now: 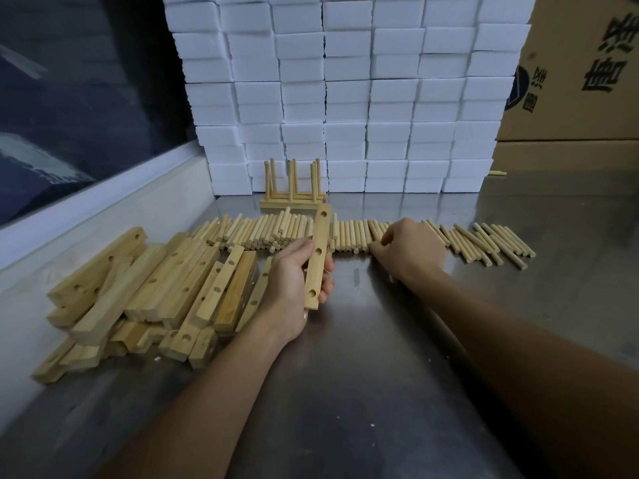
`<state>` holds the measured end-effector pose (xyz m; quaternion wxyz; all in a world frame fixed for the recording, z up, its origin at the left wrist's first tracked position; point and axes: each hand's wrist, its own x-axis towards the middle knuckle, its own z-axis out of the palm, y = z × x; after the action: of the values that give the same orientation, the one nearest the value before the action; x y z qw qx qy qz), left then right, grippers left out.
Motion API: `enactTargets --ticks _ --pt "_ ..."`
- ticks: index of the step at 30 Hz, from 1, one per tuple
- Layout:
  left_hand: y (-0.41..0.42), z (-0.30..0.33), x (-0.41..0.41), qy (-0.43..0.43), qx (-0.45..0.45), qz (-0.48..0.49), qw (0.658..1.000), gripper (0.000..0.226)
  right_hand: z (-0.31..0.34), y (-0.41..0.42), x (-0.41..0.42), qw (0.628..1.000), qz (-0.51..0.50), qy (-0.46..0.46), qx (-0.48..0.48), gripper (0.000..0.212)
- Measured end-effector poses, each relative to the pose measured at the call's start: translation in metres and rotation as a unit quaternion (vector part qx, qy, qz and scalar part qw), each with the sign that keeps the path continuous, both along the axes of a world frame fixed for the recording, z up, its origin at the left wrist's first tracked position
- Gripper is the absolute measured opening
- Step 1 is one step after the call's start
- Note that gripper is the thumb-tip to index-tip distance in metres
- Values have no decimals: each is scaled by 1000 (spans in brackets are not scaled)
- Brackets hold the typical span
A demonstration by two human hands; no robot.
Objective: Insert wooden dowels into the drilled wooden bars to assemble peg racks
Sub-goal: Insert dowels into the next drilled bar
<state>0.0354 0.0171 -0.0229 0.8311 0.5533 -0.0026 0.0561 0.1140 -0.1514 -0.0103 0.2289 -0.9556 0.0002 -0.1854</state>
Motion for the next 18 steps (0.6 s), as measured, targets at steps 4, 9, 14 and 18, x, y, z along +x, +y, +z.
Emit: enactTargets --ticks 4,9,14,18 --pt "0 0 -1 -4 3 -1 1000 29 2 3 -4 1000 -10 -3 5 20" --pt "0 1 -1 -1 4 -2 1000 28 5 -4 -11 993 -14 -70 95 26" --pt "0 0 0 -3 7 -4 1000 24 6 -17 -26 962 36 -111 246 24" --pt "-1 1 -1 -3 10 -3 1000 23 4 -20 -39 891 83 -65 442 20"
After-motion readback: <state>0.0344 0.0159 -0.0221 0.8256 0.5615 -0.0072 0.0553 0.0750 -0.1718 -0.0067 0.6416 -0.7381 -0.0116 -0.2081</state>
